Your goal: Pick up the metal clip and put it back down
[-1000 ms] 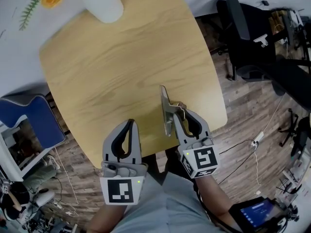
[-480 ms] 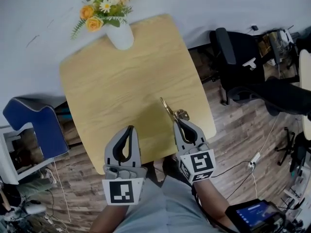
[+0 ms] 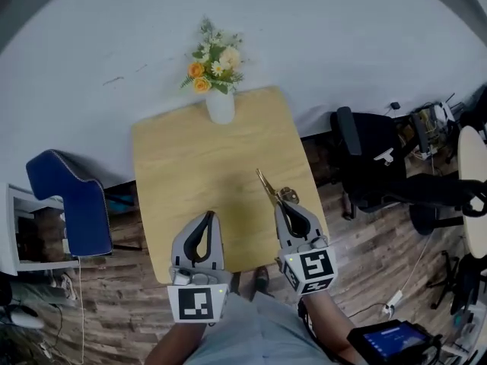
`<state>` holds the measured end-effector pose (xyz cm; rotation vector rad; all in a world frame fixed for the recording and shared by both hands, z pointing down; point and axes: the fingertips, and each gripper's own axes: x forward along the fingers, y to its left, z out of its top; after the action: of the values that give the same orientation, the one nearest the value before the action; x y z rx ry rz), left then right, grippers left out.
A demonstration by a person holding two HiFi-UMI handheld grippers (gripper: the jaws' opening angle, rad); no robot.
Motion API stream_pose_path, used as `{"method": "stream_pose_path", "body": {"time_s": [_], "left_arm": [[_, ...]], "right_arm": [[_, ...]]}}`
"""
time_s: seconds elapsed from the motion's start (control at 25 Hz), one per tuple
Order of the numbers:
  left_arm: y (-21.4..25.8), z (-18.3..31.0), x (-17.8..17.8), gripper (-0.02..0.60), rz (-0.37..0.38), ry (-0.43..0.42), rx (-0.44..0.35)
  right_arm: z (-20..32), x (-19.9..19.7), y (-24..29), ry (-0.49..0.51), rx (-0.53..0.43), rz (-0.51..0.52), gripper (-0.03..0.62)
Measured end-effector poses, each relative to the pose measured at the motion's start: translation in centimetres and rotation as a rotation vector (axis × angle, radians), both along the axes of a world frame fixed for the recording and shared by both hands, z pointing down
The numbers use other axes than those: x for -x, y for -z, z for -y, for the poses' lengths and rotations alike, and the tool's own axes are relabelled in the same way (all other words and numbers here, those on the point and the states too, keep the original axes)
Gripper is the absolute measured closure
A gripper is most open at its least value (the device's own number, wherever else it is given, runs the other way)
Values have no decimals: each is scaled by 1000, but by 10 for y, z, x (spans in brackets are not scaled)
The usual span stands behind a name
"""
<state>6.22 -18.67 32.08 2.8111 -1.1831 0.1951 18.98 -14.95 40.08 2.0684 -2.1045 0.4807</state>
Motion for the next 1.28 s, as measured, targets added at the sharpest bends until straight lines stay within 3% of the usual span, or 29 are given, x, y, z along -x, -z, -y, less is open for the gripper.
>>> {"method": "stream_pose_path", "body": {"time_s": [0.48,1.0,1.28], "left_arm": [[33,7,56,563,-38,162,-63],[29,16,169,563,-19,398,-68],[7,20,221,563,-9,511,-7]], "right_arm": [[38,38,51,141,-96,-53,545],[81,157,48,395,-95,-42,545],[97,222,25,522,-57,-20,545]]}}
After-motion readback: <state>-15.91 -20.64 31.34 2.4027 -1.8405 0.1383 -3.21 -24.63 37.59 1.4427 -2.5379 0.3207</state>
